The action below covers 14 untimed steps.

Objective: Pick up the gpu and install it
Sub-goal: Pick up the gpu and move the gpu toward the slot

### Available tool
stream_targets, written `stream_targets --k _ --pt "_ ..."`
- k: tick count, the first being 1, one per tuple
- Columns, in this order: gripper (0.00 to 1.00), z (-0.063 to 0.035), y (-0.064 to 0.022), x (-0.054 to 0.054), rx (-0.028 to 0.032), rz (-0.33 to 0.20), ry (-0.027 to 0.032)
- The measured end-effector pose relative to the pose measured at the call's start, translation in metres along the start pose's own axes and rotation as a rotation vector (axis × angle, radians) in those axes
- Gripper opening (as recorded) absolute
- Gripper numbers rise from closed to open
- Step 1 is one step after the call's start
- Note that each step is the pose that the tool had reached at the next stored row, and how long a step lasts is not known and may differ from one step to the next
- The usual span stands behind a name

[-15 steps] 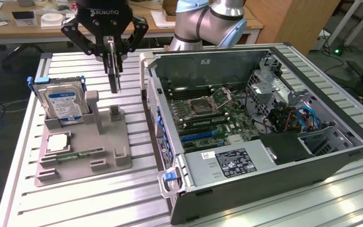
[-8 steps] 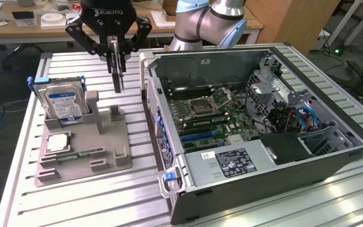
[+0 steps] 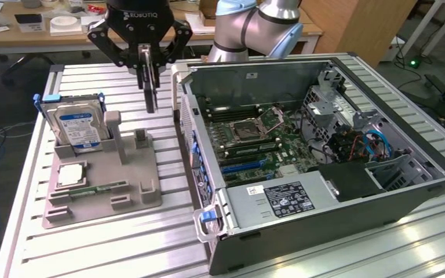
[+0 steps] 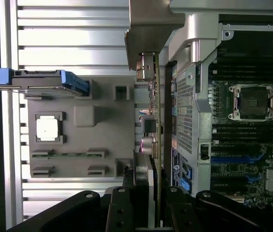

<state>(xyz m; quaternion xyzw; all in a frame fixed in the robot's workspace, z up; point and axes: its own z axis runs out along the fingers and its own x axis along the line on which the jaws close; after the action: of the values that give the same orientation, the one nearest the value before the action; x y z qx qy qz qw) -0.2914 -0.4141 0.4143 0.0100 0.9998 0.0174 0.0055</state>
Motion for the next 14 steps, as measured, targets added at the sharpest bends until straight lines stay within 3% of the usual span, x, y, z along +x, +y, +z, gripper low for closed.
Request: stream_targets --k 14 --pt "0.28 0.0002 0.0003 -0.017 0.0000 0.000 0.0000"
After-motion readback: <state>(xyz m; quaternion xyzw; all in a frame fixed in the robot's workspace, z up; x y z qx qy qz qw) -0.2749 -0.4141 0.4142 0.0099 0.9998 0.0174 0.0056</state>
